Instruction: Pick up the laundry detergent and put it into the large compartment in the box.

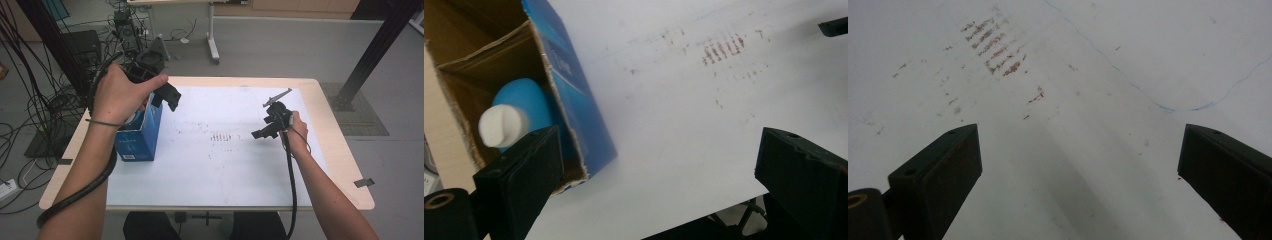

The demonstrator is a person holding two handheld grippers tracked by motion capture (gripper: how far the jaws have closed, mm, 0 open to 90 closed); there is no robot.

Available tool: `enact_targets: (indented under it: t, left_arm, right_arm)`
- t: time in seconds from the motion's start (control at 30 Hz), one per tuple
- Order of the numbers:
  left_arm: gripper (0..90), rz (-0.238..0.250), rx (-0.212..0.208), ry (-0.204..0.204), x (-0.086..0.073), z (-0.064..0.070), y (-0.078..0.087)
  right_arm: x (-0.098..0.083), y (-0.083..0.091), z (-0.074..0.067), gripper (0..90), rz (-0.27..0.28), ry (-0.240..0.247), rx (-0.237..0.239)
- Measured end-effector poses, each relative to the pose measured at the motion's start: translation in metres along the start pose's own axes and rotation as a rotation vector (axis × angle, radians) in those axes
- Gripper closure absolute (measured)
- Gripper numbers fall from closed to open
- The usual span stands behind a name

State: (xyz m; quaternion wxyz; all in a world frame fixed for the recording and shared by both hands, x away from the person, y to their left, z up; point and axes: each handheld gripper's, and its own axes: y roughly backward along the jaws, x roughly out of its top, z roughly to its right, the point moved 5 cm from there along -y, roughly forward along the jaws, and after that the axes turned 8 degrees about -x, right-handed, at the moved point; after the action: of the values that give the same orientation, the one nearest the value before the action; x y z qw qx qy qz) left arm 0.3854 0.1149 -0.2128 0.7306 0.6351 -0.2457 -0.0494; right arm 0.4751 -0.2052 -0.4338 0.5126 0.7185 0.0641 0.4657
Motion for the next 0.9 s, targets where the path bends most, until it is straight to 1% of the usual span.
enact_targets:
  t: [0.07, 0.13, 0.3, 0.43, 0.6, 0.8, 0.9]
  left_arm:
    - [5.9, -0.004, -0.004, -0.011, 0.0, 0.003, -0.004]
    - [5.8, -0.009, -0.022, -0.016, 0.0, 0.008, -0.01]
    - [6.1, -0.034, -0.035, -0.034, -0.001, 0.019, -0.026]
    - [6.1, -0.058, -0.057, -0.048, -0.002, 0.027, -0.04]
    - [6.1, -0.066, -0.067, -0.053, -0.004, 0.035, -0.052]
    - [6.3, -0.07, -0.08, -0.077, -0.004, 0.043, -0.065]
    - [6.4, -0.072, -0.087, -0.082, -0.005, 0.046, -0.073]
  right_arm:
    - [0.0, 0.001, 0.0, 3.6, 0.0, 0.001, 0.002]
    - [-0.001, 0.001, -0.001, 3.6, 0.0, -0.003, 0.004]
    - [-0.002, 0.006, -0.002, 3.6, 0.0, -0.004, 0.002]
    - [-0.003, 0.01, -0.002, 3.6, -0.001, -0.004, 0.0]
    - [-0.004, 0.014, -0.003, 3.6, 0.004, -0.002, -0.002]
    - [-0.004, 0.014, -0.004, 3.6, 0.006, 0.003, 0.002]
    - [-0.004, 0.013, -0.004, 3.5, 0.006, 0.002, 0.007]
